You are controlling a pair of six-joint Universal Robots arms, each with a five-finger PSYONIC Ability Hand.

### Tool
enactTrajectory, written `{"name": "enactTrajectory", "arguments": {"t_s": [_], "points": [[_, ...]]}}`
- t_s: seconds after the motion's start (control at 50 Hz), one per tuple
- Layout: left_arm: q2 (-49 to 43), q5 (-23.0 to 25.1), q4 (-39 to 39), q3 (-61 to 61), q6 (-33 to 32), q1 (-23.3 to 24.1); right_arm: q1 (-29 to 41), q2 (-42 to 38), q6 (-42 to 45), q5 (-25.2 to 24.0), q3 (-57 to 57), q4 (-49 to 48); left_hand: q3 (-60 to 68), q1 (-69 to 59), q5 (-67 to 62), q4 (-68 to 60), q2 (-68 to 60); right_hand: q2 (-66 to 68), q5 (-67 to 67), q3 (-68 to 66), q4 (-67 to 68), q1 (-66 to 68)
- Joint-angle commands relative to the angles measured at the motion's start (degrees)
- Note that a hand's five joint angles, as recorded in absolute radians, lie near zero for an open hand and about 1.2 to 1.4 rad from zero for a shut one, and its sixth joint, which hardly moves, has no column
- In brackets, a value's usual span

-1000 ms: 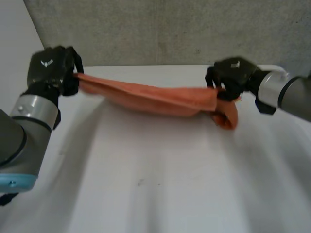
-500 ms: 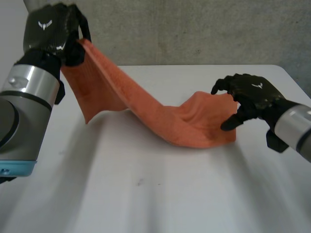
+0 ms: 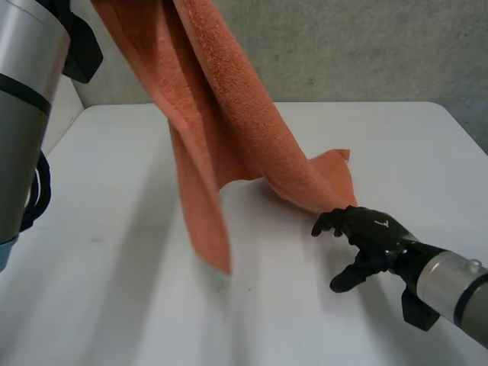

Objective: Fold the laundry

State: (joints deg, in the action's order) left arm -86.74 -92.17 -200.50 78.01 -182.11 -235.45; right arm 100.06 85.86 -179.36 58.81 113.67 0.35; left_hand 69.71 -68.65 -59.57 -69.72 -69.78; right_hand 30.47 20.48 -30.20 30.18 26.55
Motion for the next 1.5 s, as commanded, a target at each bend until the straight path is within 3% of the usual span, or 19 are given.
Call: {"name": "enactTrajectory", "arguments": {"t_s": [0.02,0.2,0.34,0.46,0.74,0.8,0.82,0.84,0.86,0.88,0.96,1.08,1.22,1.5], "points": [[5.52,-0.12,0.2,0.82,0.0,2.36,0.22,-6.92,-1.87,6.91,-6.52,-6.49,10.29,-11.35,-10.43,-10.28,-10.22,-1.88,-1.89,1.61,-1.58,2.05],[9.13,-0.12,2.22,0.82,0.0,2.54,1.28,-12.82,-2.4,10.18,-17.78,-6.94,10.29,-11.35,-10.43,-10.28,-10.22,-7.6,-7.61,7.34,-7.31,-3.68],[9.22,-0.29,2.57,1.26,0.18,2.37,12.33,-24.05,-8.8,10.01,-30.59,-6.41,10.29,-11.35,-10.43,-10.28,-10.22,-7.43,-7.44,7.17,-7.14,-3.51],[9.04,-0.29,2.57,3.2,0.18,1.84,18.58,-32.14,-9.07,10.79,-36.93,-5.89,10.29,-11.35,-10.43,-10.28,-10.22,-7.6,-7.61,7.33,-7.31,-3.68],[8.95,-0.2,2.31,8.21,0.44,-1.33,22.72,-39.28,-9.69,12.91,-45.73,-6.24,10.29,-11.35,-10.43,-10.28,-10.22,-5.08,-5.09,4.81,-4.79,-1.16],[8.95,-0.2,2.31,8.47,0.53,-2.03,23.25,-40.33,-9.6,14.66,-46.61,-6.15,10.29,-11.35,-10.43,-10.28,-10.22,1.99,1.97,-2.25,2.28,5.91],[8.95,-0.29,2.4,8.56,0.53,-2.12,23.42,-40.68,-9.52,15.36,-46.61,-6.15,10.29,-11.35,-10.43,-10.28,-10.22,15.31,15.3,-15.57,15.6,19.23],[8.95,-0.29,2.4,8.56,0.53,-2.12,23.42,-40.68,-9.51,15.37,-46.61,-6.15,10.29,-11.35,-10.43,-10.28,-10.22,15.44,15.43,-15.71,15.73,19.36],[8.95,-0.38,2.31,8.73,0.44,-2.2,23.51,-40.94,-8.99,15.98,-46.7,-5.98,10.29,-11.35,-10.43,-10.28,-10.22,40.59,40.58,-40.85,40.88,44.51],[9.04,-0.29,2.22,8.99,0.44,-2.55,23.51,-40.51,-8.73,16.77,-46.61,-5.89,10.29,-11.35,-10.43,-10.28,-10.22,49.44,49.43,-49.71,49.73,53.36],[9.04,-0.29,2.13,9.35,0.44,-3.88,22.9,-38.04,-7.76,18.62,-45.91,-5.53,10.29,-11.35,-10.43,-10.28,-10.22,49.53,49.52,-49.8,49.82,53.45],[8.43,0.24,2.22,10.67,0.35,-11.35,20.17,-25.13,-2.83,18.53,-43.1,-3.69,10.29,-11.35,-10.43,-10.28,-10.22,49.53,49.52,-49.8,49.82,53.45],[7.9,0.41,2.31,13.21,0.44,-17.67,12.27,-16.7,11.64,13.01,-45.2,14.64,10.29,-11.35,-10.43,-10.28,-10.22,49.53,49.52,-49.8,49.82,53.45],[3.15,1.2,2.66,18.58,0.18,-19.08,3.92,-12.64,32.83,11.32,-46.35,36.81,10.29,-11.35,-10.43,-10.28,-10.22,49.53,49.52,-49.8,49.82,53.45]]}}
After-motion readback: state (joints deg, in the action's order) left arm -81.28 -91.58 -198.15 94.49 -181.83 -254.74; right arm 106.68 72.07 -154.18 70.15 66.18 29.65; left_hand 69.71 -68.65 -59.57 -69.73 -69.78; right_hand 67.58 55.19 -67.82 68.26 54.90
